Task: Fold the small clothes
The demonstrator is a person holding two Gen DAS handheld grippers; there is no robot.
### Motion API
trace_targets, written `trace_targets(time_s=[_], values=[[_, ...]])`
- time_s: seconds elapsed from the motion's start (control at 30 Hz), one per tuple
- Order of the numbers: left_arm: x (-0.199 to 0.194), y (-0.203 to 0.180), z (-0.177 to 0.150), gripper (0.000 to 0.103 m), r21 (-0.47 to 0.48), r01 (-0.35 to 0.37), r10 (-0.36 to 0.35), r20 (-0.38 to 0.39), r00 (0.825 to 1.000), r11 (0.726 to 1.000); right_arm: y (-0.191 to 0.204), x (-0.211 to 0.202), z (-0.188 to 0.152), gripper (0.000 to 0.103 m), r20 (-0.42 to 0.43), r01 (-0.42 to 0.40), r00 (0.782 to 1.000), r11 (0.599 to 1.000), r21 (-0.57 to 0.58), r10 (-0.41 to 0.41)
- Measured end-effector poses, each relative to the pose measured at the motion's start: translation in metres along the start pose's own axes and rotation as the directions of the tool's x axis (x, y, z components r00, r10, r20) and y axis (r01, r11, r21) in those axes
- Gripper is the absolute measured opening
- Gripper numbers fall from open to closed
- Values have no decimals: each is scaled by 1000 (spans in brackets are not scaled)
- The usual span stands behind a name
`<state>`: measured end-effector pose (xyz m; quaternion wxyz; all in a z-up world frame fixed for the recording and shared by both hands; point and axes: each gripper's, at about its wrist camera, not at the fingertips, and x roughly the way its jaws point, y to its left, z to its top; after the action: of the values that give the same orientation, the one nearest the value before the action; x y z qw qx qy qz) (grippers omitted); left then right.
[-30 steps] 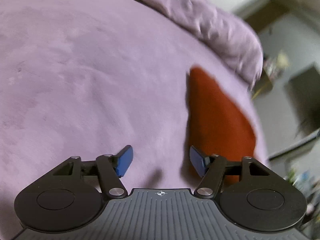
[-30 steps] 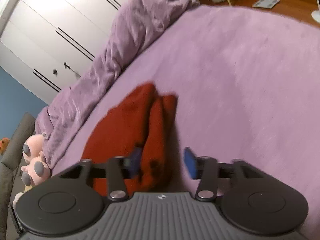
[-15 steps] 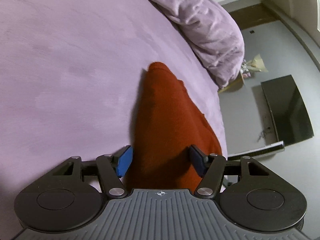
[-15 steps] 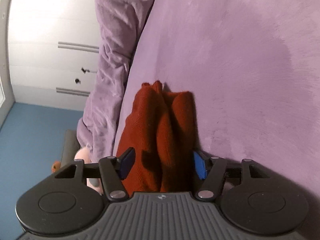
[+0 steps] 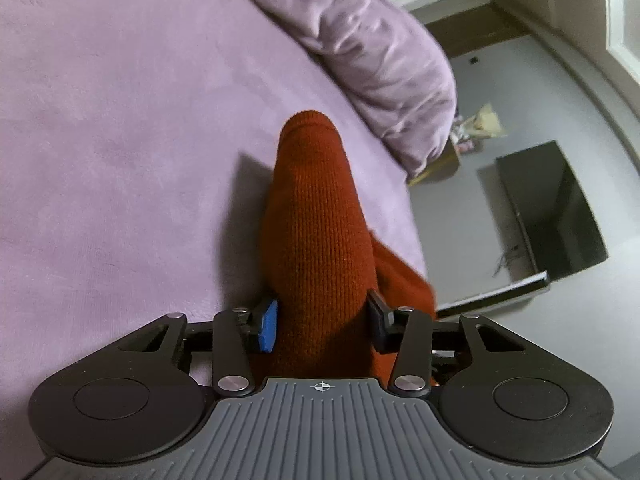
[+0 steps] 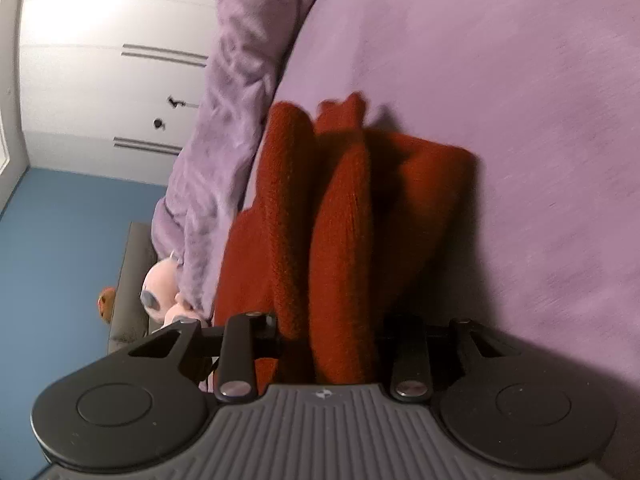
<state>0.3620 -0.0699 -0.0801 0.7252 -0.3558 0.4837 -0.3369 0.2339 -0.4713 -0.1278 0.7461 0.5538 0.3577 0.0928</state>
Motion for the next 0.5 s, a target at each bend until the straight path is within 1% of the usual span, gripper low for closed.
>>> trace_targets(time_s=[0.07,0.1,0.13,0.2,0.23,0.27,0.33,0.37,0.4,0.43,0.47,0.5], values=[[-22,-2,3,45,1,12,-12,28,1000,1000,11,8,-6,33,-27,-12,1000,1000,-8,11],[-38,-2,4,45,1,5,-5,50,999,1000,17,13,-10,33,-49,-24,999,1000,-4,23],[-53,-1,4,45,2,-6,6,70,998,1000,23,20,-15,33,-74,-32,997,999,-8,31],[-87,0,3,45,28,-42,38,123,992,999,40,37,-29,33,-131,-37,991,998,-57,29],[-105,1,1,43,41,-89,81,162,984,995,47,46,-36,33,-156,-39,987,996,-75,27],[-121,2,-1,42,53,-122,109,202,973,991,55,56,-45,34,-182,-42,983,995,-96,24],[-155,4,-8,43,58,-176,154,275,949,983,67,72,-59,39,-203,-41,979,992,-118,16],[-167,5,-11,45,52,-206,182,290,939,977,72,75,-66,41,-192,-28,981,992,-124,3],[-181,7,-19,45,29,-238,218,311,925,971,77,75,-73,49,-171,-15,985,990,-140,-10],[-190,10,-27,45,9,-241,225,318,921,971,83,72,-80,51,-143,6,989,987,-158,-29],[-195,14,-36,47,-16,-225,219,313,924,974,89,64,-88,52,-95,47,993,981,-187,-66],[-200,20,-47,48,-50,-199,205,299,932,979,93,53,-95,54,-46,88,994,972,-217,-100]])
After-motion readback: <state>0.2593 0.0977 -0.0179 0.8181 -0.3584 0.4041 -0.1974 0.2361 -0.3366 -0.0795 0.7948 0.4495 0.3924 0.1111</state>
